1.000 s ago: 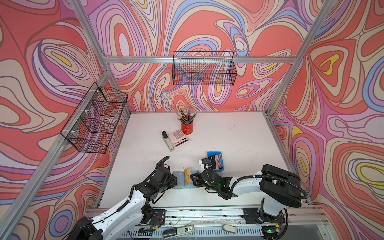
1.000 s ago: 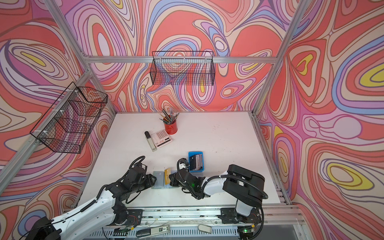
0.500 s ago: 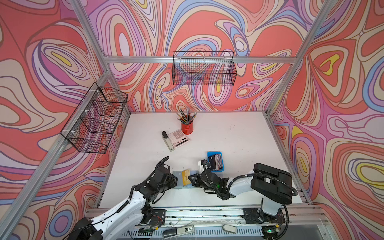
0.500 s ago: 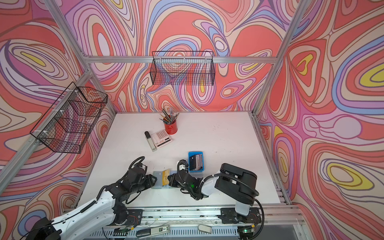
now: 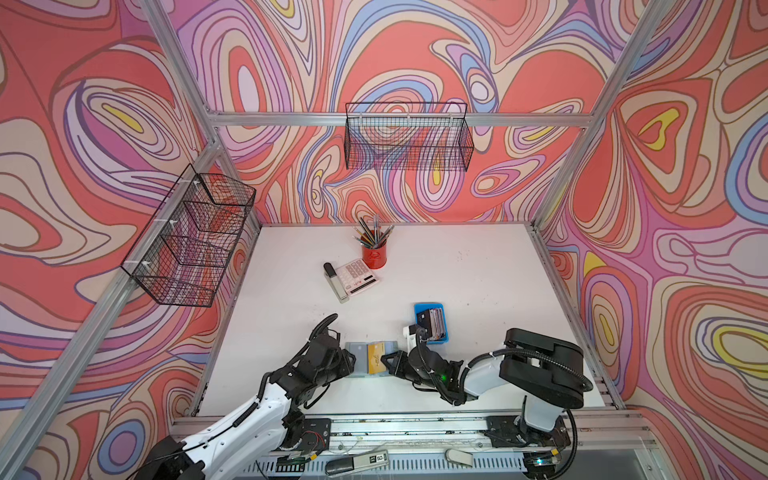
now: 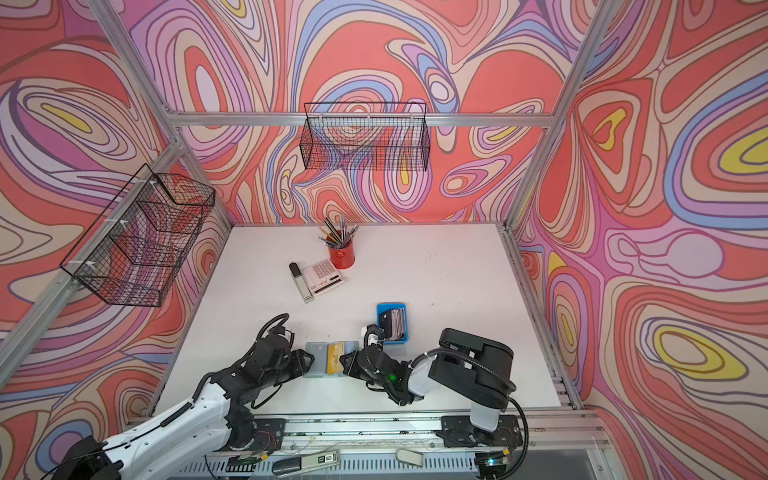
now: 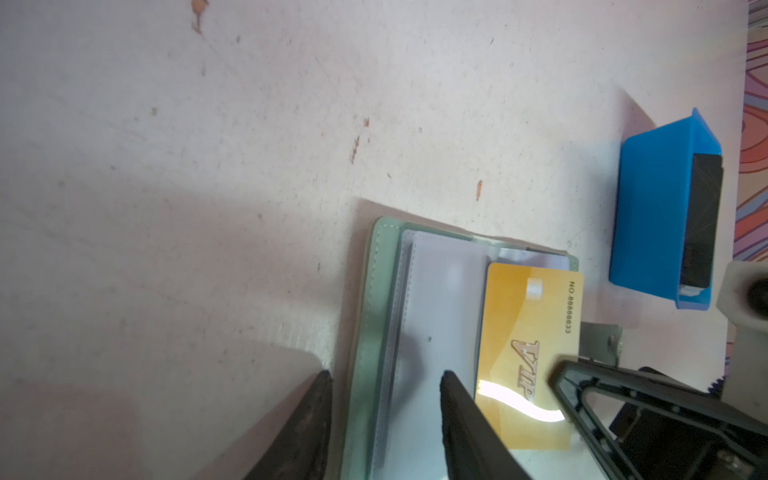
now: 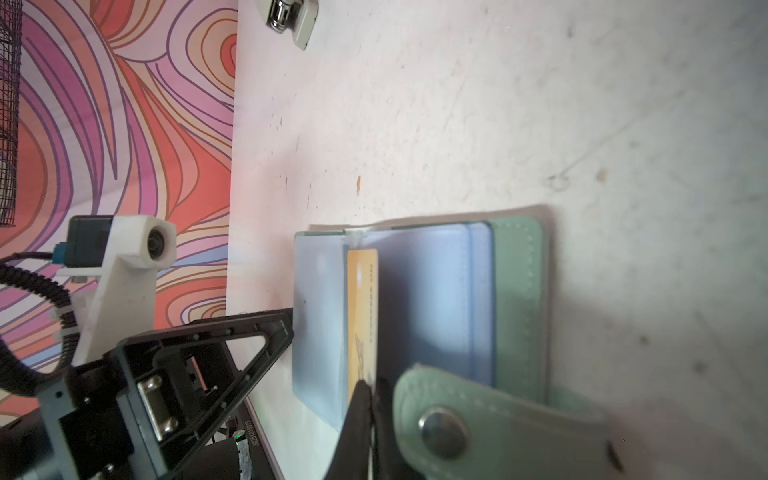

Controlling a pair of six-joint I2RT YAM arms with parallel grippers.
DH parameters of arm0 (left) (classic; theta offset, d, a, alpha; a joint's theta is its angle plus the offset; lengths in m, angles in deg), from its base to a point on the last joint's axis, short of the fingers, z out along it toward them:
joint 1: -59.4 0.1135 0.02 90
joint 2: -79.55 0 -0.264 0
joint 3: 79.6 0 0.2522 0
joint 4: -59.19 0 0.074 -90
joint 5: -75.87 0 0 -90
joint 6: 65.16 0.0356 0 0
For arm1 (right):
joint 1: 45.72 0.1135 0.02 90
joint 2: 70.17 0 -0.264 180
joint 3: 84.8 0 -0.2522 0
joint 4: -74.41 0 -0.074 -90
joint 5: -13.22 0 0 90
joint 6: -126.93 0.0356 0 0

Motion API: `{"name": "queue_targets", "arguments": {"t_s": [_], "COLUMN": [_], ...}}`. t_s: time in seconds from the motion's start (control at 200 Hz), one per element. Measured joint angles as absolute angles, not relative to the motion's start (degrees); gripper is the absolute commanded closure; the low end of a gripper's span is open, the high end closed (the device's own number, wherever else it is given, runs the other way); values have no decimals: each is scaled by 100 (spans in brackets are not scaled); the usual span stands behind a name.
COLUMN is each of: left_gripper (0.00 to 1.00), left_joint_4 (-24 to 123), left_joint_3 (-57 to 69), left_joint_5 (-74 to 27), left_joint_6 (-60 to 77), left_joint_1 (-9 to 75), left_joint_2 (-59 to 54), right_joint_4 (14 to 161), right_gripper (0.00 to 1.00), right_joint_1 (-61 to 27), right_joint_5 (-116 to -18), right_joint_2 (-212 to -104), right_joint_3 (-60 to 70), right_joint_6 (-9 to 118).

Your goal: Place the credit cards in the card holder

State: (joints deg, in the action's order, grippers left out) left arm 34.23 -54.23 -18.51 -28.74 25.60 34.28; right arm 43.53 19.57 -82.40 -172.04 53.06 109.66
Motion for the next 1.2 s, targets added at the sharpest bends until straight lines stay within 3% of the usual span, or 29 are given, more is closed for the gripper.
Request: {"name": "queue_targets", "arguments": {"t_s": [1.202], "left_gripper": [61], "left_joint_4": [3416], "left_joint_3": [-5482], "left_joint_5": [-2017], "left_joint_6": [-2874], "left_joint_1": [2560], "left_joint_2": [3515], "right_joint_4": [4049], "right_gripper": [100], "right_joint_1": [2135], "right_joint_5": [-8061], "right_joint_2": [-17866], "right_joint_3": [4729], "right_joint_6": [11265]}}
